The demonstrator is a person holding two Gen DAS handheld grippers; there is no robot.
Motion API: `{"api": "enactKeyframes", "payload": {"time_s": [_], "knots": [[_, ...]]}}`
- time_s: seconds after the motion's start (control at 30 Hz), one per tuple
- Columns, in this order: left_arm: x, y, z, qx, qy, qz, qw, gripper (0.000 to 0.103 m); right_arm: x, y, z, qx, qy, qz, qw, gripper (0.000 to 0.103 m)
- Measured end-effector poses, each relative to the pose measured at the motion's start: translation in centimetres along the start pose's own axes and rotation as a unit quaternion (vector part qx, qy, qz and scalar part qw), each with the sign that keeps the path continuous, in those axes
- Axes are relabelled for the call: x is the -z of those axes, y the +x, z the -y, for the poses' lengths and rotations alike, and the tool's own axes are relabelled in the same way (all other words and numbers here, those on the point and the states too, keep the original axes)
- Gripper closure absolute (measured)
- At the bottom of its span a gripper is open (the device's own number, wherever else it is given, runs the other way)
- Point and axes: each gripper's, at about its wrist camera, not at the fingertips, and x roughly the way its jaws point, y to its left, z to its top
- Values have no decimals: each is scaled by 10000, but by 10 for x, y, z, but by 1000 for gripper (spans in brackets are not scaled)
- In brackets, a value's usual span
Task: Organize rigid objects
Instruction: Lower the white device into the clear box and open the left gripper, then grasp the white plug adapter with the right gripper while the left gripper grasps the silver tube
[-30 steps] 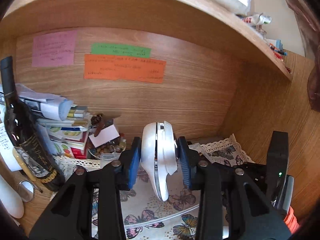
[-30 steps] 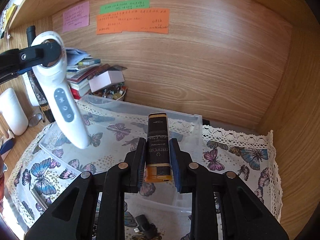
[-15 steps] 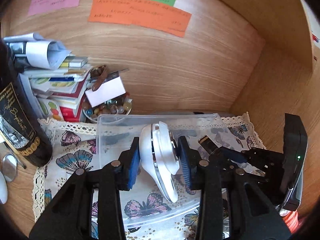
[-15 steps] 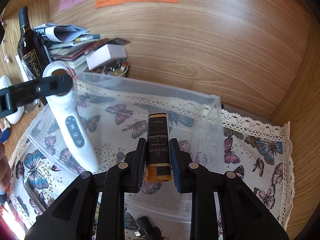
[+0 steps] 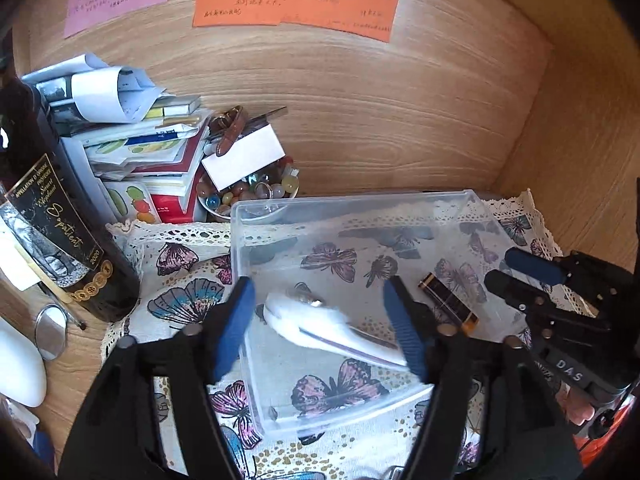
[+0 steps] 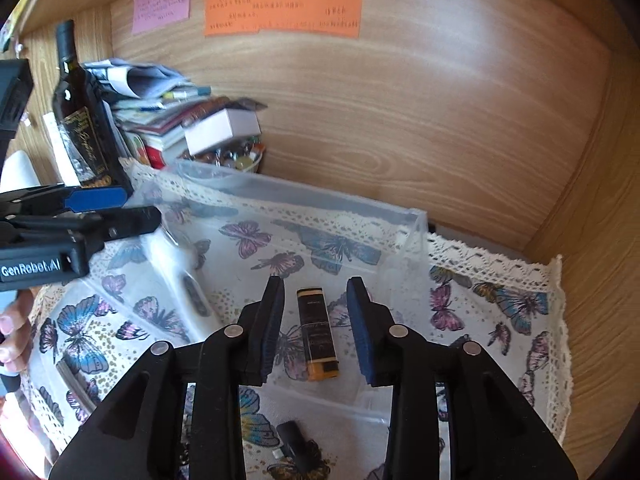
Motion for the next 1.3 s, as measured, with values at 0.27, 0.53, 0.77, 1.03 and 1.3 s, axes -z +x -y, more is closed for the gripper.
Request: {"api": "enactKeyframes", "payload": {"time_s": [0.27, 0.53, 0.77, 1.03, 1.3], "knots": [[17, -39, 15, -131, 391, 356, 9985, 14, 14, -45, -7, 15, -50, 487, 9988, 49], [63, -73, 12, -249, 536, 354, 9976, 4, 48, -69, -20, -46, -45, 609, 9981, 39], [110, -69, 1, -169, 483, -234, 9984, 4, 79, -71, -25, -118, 58, 354, 9993, 36], [145, -50, 10, 44, 733, -663, 9951, 4, 111, -57, -25, -257, 265, -78, 9993, 36], [155, -37, 24, 289, 1000, -833, 9911, 14, 120, -35, -23, -337, 352, -396, 9980, 36]]}}
